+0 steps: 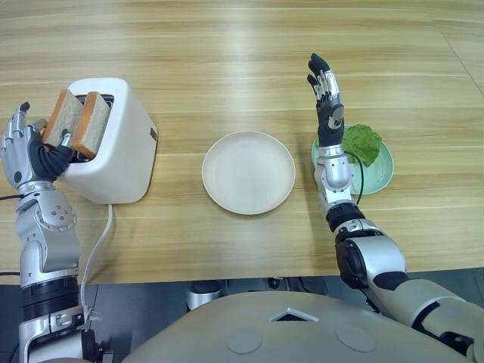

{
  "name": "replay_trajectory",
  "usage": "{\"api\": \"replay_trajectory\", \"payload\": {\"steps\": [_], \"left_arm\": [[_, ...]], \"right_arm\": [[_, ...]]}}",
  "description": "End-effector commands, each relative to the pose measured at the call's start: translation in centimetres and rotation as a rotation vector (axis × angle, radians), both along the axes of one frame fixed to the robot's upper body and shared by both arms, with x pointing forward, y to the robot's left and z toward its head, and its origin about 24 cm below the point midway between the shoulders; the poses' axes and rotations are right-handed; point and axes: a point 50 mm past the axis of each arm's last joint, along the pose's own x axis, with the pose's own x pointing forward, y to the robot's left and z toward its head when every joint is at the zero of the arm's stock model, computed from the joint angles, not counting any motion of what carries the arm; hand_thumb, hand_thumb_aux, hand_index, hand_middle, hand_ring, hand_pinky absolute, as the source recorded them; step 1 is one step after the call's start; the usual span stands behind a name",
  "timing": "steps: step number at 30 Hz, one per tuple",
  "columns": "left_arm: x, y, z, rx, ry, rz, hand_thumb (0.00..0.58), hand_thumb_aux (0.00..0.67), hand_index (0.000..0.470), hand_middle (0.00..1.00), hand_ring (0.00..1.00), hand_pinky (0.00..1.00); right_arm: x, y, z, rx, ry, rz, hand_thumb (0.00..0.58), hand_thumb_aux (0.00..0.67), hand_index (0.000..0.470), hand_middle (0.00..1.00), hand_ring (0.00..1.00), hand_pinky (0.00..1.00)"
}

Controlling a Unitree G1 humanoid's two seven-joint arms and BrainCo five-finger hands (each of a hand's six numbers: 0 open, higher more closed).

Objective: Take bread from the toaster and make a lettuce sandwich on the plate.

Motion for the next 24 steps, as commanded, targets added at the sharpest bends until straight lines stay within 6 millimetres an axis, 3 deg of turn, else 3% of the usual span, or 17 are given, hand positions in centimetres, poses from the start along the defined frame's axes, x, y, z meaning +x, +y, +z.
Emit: {"api": "replay_trajectory", "payload": {"steps": [1,2,6,14,20,24], "left_arm": [[0.1,-1.1,0.6,-0.004,-0.041,-0.045,0.58,0.67,0.46,0.91,0.91,0.91],[0.0,-1.3,1.1,0.008,-0.062,-0.055,0.58,0.67,0.46,1.0,1.0,1.0],[-0.4,-1.5,3.7,0.053,-0.16,-0.055,0.58,0.67,0.46,1.0,1.0,1.0],[-2.1,-1.9,11.1,0.252,-0.436,-0.05,0.58,0.67,0.46,1.0,1.0,1.0],[-2.1,-3.8,13.3,0.312,-0.522,-0.146,0.58,0.67,0.46,1.0,1.0,1.0],[-1.3,-6.8,14.0,0.249,-0.577,-0.347,0.58,0.67,0.46,1.0,1.0,1.0]], "right_arm": [[0.0,0.1,-0.2,-0.008,0.014,0.006,0.0,0.0,0.0,0.0,0.0,0.0],[0.0,0.1,-0.2,-0.008,0.014,0.006,0.0,0.0,0.0,0.0,0.0,0.0],[0.0,0.2,-0.2,-0.009,0.015,0.007,0.0,0.0,0.0,0.0,0.0,0.0],[0.1,0.4,-0.3,-0.016,0.024,0.017,0.0,0.0,0.0,0.0,0.0,0.0],[0.1,0.6,-0.3,-0.025,0.025,0.025,0.0,0.0,0.0,0.0,0.0,0.0],[0.2,0.8,-0.3,-0.027,0.025,0.026,0.0,0.0,0.0,0.0,0.0,0.0]]}}
